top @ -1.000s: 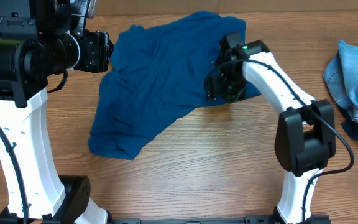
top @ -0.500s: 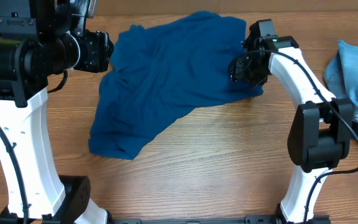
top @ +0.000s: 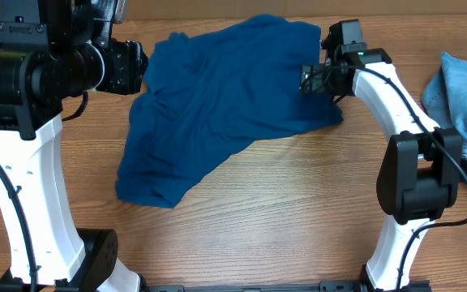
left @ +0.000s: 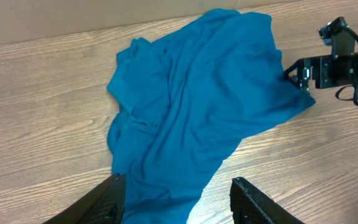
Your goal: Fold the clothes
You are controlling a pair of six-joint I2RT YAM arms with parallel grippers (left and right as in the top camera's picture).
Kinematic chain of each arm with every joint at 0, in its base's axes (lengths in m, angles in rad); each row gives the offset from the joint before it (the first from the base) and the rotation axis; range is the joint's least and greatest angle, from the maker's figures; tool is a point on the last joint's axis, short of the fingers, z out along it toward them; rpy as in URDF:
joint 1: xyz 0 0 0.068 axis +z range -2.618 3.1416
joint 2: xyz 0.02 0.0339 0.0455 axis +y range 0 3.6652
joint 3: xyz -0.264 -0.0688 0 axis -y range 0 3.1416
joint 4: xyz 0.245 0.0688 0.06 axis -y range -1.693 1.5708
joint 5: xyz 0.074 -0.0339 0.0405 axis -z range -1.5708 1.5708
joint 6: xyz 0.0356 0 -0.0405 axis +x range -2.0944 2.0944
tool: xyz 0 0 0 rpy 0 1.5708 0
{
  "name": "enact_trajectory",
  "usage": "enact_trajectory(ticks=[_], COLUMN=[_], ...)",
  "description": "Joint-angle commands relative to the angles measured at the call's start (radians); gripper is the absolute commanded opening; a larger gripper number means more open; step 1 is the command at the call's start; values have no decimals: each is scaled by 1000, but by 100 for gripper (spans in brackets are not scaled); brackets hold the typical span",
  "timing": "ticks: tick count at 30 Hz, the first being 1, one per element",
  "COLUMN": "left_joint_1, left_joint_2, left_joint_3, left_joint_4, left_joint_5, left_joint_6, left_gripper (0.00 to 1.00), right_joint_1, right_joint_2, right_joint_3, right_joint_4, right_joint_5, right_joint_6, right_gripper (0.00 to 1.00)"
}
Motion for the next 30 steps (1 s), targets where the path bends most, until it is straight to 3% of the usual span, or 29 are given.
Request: enact_trajectory(ticks=[1,14,20,22,27,30], left_joint_1=[4,4,4,4,4,4], left_joint_2=[-24,-24,-24,-24,-24,-24], left_joint_3=[7,7,7,7,7,7], left_joint_4=[-2,-1,1,2,1,4], left_joint_5=[16,16,16,15,16,15], left_joint_6=[-7,-13,-13,-13,-13,-13], left_gripper=[58,57,57,57,57,57], right_joint_1=[-39,-57,-55,-50,-47,-48], right_joint_2=[4,90,108,108,103,79], right_joint_3=[-5,-5,-5,-5,-5,-2], right_joint_4=[19,31,22,11,-40,-45], right_joint_5=[-26,-162,-280,-285,-284,-281], right_joint_6=[-66,-98,-98,-92,-91,-85], right_gripper=[98,86,63,52,12,4])
